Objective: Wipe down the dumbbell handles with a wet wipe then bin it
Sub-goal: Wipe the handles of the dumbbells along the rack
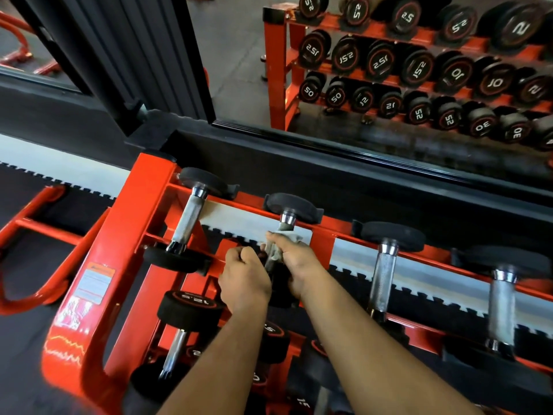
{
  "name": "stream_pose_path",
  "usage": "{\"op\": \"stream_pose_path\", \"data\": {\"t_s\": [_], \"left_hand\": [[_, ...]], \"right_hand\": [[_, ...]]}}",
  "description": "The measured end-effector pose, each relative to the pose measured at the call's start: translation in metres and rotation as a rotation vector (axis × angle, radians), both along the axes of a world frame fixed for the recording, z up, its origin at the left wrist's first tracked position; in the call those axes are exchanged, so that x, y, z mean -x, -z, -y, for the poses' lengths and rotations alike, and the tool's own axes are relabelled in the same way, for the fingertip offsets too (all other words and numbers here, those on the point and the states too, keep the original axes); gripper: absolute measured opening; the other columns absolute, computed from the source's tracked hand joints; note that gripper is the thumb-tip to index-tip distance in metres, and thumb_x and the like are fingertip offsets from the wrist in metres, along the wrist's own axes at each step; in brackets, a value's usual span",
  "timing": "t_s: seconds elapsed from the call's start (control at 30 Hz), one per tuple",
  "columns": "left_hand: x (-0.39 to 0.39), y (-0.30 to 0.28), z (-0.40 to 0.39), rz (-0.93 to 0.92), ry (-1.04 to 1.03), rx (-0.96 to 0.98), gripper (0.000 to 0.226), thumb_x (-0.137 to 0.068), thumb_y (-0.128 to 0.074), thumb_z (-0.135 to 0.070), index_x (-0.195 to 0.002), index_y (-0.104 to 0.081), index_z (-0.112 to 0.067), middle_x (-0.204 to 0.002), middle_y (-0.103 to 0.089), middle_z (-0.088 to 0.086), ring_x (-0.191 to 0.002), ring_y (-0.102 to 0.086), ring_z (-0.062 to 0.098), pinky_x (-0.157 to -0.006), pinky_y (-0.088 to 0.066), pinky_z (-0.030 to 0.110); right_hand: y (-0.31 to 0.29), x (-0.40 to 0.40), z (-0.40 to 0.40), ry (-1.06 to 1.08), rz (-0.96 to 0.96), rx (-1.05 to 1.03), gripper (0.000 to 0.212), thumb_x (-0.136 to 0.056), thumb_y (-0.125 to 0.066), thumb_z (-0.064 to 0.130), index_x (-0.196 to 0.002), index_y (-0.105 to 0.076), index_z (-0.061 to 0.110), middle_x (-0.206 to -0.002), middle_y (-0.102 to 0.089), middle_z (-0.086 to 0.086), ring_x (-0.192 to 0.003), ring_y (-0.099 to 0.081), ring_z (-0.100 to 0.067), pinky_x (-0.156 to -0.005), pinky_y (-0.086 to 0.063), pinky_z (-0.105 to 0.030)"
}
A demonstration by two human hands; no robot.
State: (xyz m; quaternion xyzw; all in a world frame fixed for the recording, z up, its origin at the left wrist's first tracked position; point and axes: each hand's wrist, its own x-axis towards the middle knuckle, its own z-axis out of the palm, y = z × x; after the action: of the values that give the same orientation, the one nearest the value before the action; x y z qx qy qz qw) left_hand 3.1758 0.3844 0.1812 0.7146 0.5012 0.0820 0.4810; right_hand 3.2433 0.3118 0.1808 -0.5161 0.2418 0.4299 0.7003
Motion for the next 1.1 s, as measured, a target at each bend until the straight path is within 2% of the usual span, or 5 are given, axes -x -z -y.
{"op": "stream_pose_path", "data": {"t_s": [0.33, 0.53, 0.77, 0.97, 1.1], "left_hand": [[0.0, -0.002, 0.001, 0.006, -0.002, 0.002, 0.04, -0.084, -0.023, -0.048, -0.102, -0.055, -0.031, -0.109, -0.066, 0.007, -0.107, -0.056, 0.035, -0.099, -0.045, 0.055], [-0.002, -0.001, 0.0, 0.006, -0.004, 0.01, 0.054, -0.084, -0.023, -0.051, -0.115, -0.059, -0.026, -0.114, -0.066, 0.008, -0.111, -0.056, 0.034, -0.099, -0.045, 0.055], [-0.001, -0.003, 0.001, 0.02, -0.005, 0.017, 0.053, -0.084, -0.023, -0.05, -0.112, -0.06, -0.025, -0.115, -0.067, 0.007, -0.112, -0.056, 0.034, -0.1, -0.044, 0.055], [0.001, -0.005, -0.001, 0.018, -0.021, 0.033, 0.05, -0.085, -0.022, -0.048, -0.109, -0.059, -0.025, -0.111, -0.066, 0.008, -0.109, -0.056, 0.035, -0.099, -0.044, 0.055], [0.001, -0.007, -0.001, 0.048, -0.032, 0.063, 0.04, -0.087, -0.022, -0.047, -0.103, -0.054, -0.028, -0.105, -0.063, 0.005, -0.107, -0.056, 0.034, -0.099, -0.044, 0.054]], "right_hand": [[-0.021, -0.026, -0.004, 0.166, 0.058, -0.121, 0.022, -0.091, -0.072, 0.029, -0.083, -0.067, 0.009, -0.072, -0.068, -0.005, -0.074, -0.066, -0.019, -0.09, -0.053, -0.035], [-0.016, 0.015, 0.011, -0.172, 0.227, 0.176, 0.027, -0.085, -0.076, 0.029, -0.1, -0.073, 0.006, -0.078, -0.074, -0.009, -0.065, -0.068, -0.021, -0.057, -0.054, -0.029], [-0.024, -0.004, -0.005, -0.065, 0.286, 0.263, 0.037, -0.088, -0.072, 0.045, -0.094, -0.073, 0.008, -0.087, -0.076, -0.01, -0.078, -0.07, -0.025, -0.081, -0.058, -0.037], [-0.015, 0.026, 0.014, -0.341, 0.524, 0.41, 0.022, -0.094, -0.067, 0.036, -0.1, -0.071, 0.016, -0.09, -0.075, -0.004, -0.076, -0.067, -0.016, -0.066, -0.051, -0.026], [-0.005, 0.038, 0.027, -0.559, 0.629, 0.589, 0.035, -0.09, -0.058, 0.052, -0.106, -0.073, 0.024, -0.103, -0.074, -0.004, -0.093, -0.065, -0.022, -0.084, -0.054, -0.033]]}}
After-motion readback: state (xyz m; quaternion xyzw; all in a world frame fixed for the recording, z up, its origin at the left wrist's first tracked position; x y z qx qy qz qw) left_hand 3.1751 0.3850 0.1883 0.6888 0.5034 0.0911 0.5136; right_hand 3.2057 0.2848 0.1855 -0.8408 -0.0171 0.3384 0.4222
